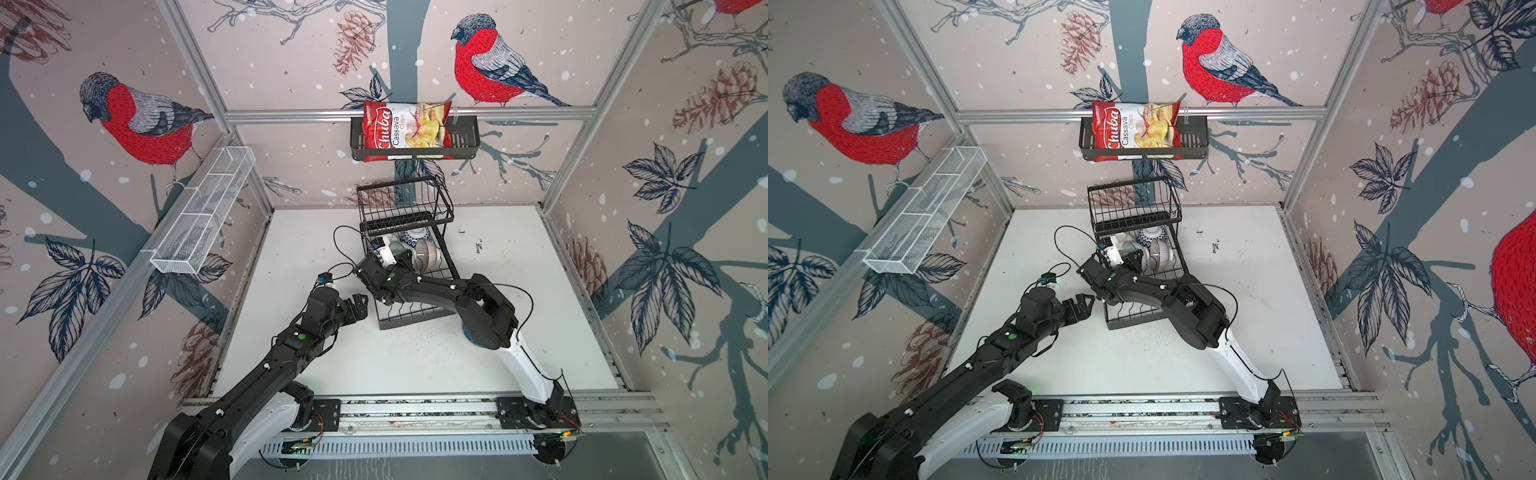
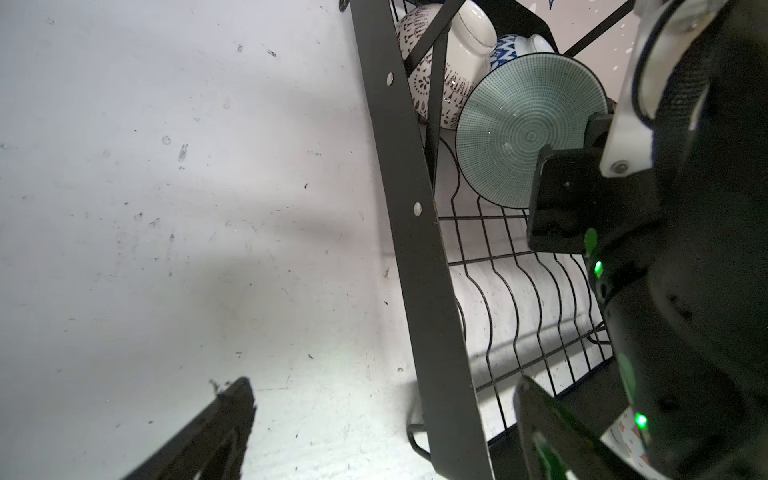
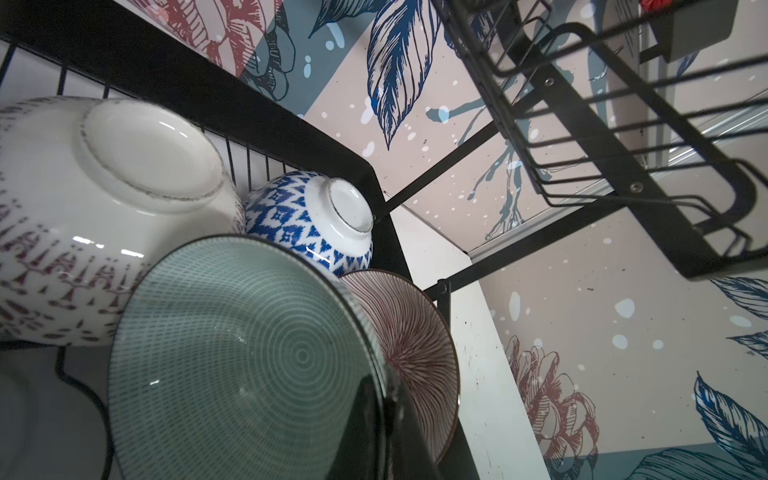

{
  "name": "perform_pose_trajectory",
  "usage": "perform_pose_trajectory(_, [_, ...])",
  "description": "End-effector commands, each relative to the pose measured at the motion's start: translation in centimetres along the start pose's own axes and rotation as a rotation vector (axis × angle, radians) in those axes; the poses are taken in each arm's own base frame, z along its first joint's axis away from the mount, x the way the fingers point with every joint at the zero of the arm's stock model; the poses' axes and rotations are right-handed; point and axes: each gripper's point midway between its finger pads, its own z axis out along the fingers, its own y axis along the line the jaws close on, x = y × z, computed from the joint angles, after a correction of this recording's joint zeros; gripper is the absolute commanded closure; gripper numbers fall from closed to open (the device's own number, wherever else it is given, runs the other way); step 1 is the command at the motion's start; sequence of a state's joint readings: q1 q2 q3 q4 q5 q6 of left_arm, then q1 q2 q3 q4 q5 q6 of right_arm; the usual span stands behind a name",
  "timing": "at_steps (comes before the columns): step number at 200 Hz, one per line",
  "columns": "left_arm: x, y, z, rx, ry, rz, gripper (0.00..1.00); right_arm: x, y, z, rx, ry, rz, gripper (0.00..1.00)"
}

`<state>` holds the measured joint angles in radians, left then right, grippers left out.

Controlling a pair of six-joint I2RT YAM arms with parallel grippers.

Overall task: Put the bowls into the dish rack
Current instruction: 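Lower the pale green bowl into the tier beside the pink-striped bowl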

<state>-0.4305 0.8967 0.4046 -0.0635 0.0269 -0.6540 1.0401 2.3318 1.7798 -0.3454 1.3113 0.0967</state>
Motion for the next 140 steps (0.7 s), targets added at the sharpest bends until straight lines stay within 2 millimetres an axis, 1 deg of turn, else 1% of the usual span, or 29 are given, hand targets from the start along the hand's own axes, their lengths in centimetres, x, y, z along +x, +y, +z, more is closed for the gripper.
perform_pose_trajectory(1, [-0.7,-0.7,0.0,0.031,-0.027,0.002,0.04,0.3,0.5,-0.1,0.004,0.001,-0.057,1.0])
perform_pose_trajectory(42, [-0.5,-0.6,0.2,0.027,-0.023,0.002,0.04,0.5,1.6,-0.4,-0.005,-0.005,-0.092,1.0])
perform_pose_trajectory(95, [-0.5,-0.6,0.2,0.031,-0.022,0.001,0.04,0.2,3.2,-1.4,-0.045,-0.025,-0.123,1.0])
perform_pose_trajectory(140, [-0.3,-0.4,0.4,0.025,-0.016,0.005,0.04,-0.1,3.9,-1.7,-0.051,-0.033,-0.137,1.0])
